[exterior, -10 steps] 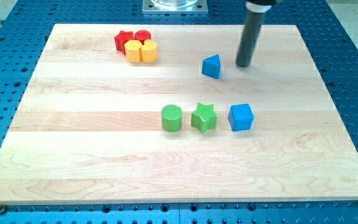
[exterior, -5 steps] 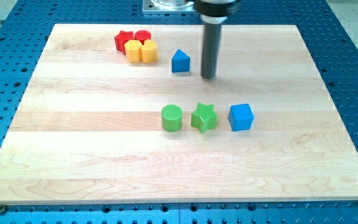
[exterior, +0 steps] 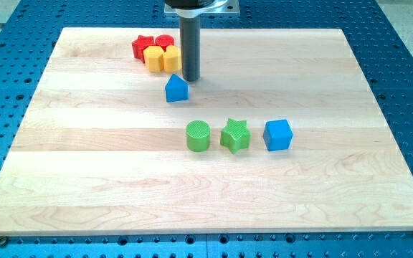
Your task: Move the blue triangle to the left of the green circle
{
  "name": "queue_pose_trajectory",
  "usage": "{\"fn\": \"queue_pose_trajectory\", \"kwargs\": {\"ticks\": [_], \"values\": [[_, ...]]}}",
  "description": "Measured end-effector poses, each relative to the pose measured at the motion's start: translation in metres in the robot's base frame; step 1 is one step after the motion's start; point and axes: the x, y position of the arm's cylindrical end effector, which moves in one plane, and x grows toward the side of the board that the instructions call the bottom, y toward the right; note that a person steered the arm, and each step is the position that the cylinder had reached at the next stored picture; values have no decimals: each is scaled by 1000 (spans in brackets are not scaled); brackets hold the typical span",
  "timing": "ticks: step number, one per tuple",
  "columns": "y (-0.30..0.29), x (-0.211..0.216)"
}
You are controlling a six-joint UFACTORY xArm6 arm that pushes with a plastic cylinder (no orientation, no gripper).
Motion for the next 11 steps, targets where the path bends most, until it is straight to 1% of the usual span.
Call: {"fn": "queue_pose_trajectory", "kwargs": {"ticks": [1,2,3,4,5,6,7,8,11], "values": [[-17,53],[-17,82],[-18,86],[-42,84],[-59,106],[-59,119],[-122,121],[-152,145],[-98,133]]}}
